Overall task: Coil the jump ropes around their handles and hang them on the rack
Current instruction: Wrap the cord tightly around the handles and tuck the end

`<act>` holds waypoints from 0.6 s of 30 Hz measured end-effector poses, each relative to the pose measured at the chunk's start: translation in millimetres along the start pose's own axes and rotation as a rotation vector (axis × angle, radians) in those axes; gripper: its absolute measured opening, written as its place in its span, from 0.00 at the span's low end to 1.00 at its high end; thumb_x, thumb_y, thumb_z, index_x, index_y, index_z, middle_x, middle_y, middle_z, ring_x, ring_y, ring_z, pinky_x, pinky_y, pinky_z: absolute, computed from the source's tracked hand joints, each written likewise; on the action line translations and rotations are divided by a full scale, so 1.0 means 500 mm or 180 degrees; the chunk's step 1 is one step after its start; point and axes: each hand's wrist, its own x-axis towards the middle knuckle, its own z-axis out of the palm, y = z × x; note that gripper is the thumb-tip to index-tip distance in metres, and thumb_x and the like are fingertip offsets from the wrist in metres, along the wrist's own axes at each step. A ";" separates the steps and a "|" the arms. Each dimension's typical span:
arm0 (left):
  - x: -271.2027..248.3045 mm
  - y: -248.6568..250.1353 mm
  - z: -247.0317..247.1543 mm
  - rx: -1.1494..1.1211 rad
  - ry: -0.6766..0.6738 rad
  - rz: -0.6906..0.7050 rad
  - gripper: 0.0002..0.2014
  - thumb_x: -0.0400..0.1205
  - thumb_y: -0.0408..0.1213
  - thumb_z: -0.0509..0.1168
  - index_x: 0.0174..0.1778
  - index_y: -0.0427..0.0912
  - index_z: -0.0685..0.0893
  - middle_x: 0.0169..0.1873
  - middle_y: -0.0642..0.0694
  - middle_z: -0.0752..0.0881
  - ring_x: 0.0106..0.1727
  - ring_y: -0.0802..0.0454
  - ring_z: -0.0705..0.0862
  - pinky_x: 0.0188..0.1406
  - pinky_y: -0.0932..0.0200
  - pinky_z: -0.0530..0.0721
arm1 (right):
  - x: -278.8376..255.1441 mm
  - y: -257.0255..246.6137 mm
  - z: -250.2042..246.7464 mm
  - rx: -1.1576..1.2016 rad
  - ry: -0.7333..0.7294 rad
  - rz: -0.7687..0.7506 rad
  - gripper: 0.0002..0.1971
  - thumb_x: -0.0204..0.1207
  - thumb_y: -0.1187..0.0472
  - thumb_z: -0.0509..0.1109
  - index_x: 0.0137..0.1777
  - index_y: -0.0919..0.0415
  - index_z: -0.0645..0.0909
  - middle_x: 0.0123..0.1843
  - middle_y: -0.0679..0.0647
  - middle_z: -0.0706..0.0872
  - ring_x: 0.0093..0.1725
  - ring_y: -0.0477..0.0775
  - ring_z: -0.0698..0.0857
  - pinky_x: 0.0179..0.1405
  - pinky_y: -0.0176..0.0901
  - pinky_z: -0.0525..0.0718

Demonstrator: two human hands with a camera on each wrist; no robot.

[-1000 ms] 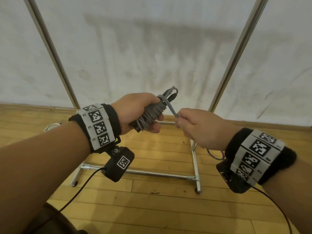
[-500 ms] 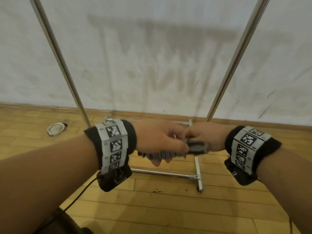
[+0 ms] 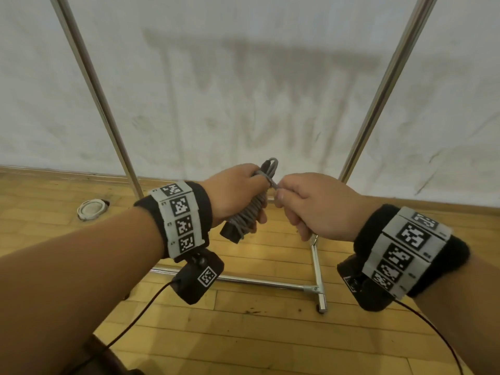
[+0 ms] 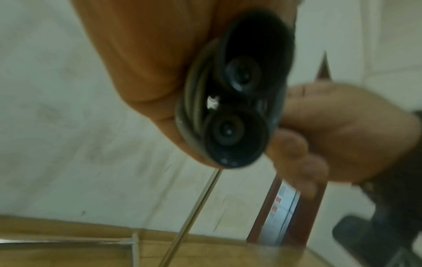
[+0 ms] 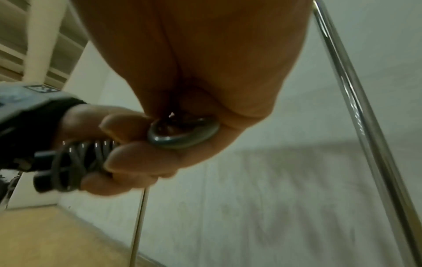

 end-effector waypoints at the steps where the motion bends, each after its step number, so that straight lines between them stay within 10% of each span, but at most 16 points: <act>1: -0.002 0.001 -0.002 -0.0317 -0.0104 -0.0034 0.10 0.90 0.38 0.60 0.62 0.36 0.80 0.41 0.36 0.86 0.32 0.41 0.90 0.27 0.49 0.87 | -0.002 0.009 0.000 0.0152 -0.0035 0.0036 0.14 0.92 0.54 0.56 0.50 0.55 0.81 0.32 0.50 0.86 0.26 0.48 0.87 0.30 0.41 0.87; 7: -0.015 0.017 -0.001 -0.1134 -0.0802 -0.0132 0.29 0.79 0.62 0.73 0.56 0.37 0.80 0.36 0.40 0.84 0.28 0.44 0.84 0.26 0.53 0.86 | -0.003 0.053 -0.009 0.0981 -0.0445 0.0043 0.12 0.92 0.55 0.59 0.52 0.59 0.81 0.36 0.54 0.88 0.33 0.55 0.89 0.35 0.38 0.89; 18: -0.049 -0.010 0.094 0.2482 -0.1266 -0.0266 0.10 0.87 0.55 0.68 0.54 0.54 0.82 0.37 0.49 0.94 0.31 0.54 0.93 0.24 0.64 0.86 | 0.029 0.089 -0.013 0.0075 -0.1824 0.0462 0.08 0.80 0.65 0.74 0.57 0.57 0.89 0.39 0.58 0.81 0.29 0.49 0.72 0.27 0.41 0.73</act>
